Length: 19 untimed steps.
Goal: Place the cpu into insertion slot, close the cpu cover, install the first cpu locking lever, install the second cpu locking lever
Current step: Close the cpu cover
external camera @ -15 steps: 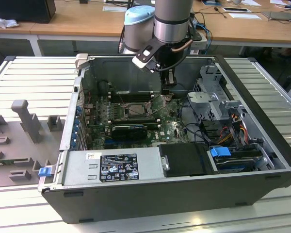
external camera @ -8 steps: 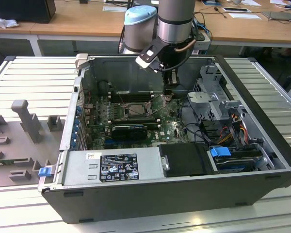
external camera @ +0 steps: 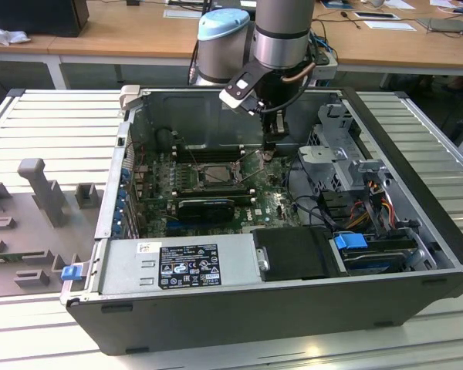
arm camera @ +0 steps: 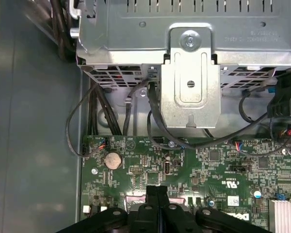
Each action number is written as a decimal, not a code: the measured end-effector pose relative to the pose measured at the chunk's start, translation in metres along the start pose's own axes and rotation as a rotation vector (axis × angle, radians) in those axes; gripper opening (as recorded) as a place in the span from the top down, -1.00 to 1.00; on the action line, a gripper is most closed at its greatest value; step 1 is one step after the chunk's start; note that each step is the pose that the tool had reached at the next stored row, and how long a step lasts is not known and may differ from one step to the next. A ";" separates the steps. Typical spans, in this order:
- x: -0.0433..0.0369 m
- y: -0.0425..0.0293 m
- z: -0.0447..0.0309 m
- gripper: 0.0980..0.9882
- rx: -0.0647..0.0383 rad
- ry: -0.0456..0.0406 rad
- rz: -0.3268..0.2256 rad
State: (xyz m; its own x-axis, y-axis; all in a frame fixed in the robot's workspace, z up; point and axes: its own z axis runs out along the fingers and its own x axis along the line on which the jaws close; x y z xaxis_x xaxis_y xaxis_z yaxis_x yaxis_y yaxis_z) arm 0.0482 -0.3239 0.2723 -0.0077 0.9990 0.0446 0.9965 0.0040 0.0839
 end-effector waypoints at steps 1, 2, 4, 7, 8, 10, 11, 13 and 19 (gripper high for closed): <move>0.0000 0.0013 0.0001 0.98 0.000 0.0000 0.000; 0.0000 0.0018 0.0001 0.98 0.000 0.0000 0.000; 0.0000 0.0034 0.0003 0.98 0.000 0.0000 0.000; -0.0001 0.0043 0.0008 0.98 0.000 0.0001 0.000; -0.0001 0.0044 0.0017 0.98 0.000 0.0000 0.000; -0.0003 0.0042 0.0061 0.98 0.000 0.0001 0.000; -0.0004 0.0039 0.0093 0.98 0.000 0.0001 0.000; -0.0006 0.0037 0.0116 0.98 0.000 0.0001 0.000; -0.0013 0.0035 0.0169 0.98 0.000 0.0018 0.000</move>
State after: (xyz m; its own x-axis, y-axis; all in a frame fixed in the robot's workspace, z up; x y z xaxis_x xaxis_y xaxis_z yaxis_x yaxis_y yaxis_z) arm 0.0531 -0.3244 0.2558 -0.0078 0.9989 0.0464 0.9965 0.0039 0.0839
